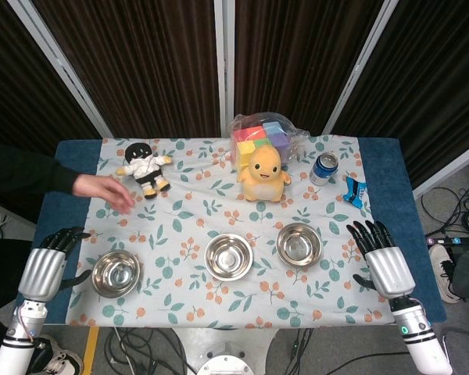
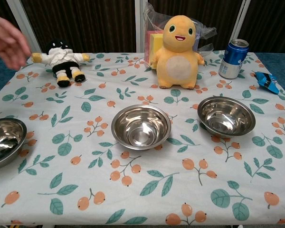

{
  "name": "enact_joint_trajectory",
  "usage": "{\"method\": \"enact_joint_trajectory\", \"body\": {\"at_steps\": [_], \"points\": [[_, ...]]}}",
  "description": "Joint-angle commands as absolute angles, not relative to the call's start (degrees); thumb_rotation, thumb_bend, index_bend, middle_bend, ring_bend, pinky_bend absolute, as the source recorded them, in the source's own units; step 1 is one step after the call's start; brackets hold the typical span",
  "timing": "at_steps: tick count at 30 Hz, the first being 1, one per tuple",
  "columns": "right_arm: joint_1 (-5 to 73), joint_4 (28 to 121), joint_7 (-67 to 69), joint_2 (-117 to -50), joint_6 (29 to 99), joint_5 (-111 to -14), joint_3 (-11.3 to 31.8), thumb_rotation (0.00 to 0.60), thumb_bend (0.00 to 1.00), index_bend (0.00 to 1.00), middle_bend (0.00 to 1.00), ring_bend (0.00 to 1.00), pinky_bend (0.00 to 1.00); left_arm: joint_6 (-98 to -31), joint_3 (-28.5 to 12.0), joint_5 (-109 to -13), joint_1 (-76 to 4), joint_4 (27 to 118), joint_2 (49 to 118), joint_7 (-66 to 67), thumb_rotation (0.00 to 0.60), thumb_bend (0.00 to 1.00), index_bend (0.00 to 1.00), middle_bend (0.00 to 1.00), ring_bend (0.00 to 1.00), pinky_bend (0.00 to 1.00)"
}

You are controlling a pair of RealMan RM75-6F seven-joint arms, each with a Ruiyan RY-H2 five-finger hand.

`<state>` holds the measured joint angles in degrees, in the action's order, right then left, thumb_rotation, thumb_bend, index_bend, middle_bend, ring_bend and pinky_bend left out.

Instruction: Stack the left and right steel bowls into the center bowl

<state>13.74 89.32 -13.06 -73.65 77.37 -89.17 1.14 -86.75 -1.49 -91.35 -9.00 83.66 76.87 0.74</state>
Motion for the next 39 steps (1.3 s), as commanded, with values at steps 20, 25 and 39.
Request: {"method": "enact_joint_trajectory", "body": {"at_steps": [20,25,39], "points": [[23.8,86.8,-21.7,-78.5,62.2,-89.6,1.8,0.6,0.02,0.25,0.32,0.21,0.23,-86.9,-1.4,-91.3,-8.8,85.7,75.5,1.4,0.6,0.12,0.32,0.32,0.25,0.32],[26.2,84.6,-21.9,-80.7,58.5,-88.3,2.1,0.6,0.02,0.27,0.33,0.21,0.24,-86.4,-1.5,-91.5,-9.3,85.3,75.6,1.6,0.6,0.12,0.32,0.32,0.25,0.32],[30.1,77.1,-23.3,-88.6,54.1,-84.0,3.3,0.6,0.16,0.38,0.4,0.29,0.36,-84.5,-0.3,-92.0,-10.0,83.6,76.2,0.8,0.6,0.12,0.32,0.32,0.25,0.32]]}}
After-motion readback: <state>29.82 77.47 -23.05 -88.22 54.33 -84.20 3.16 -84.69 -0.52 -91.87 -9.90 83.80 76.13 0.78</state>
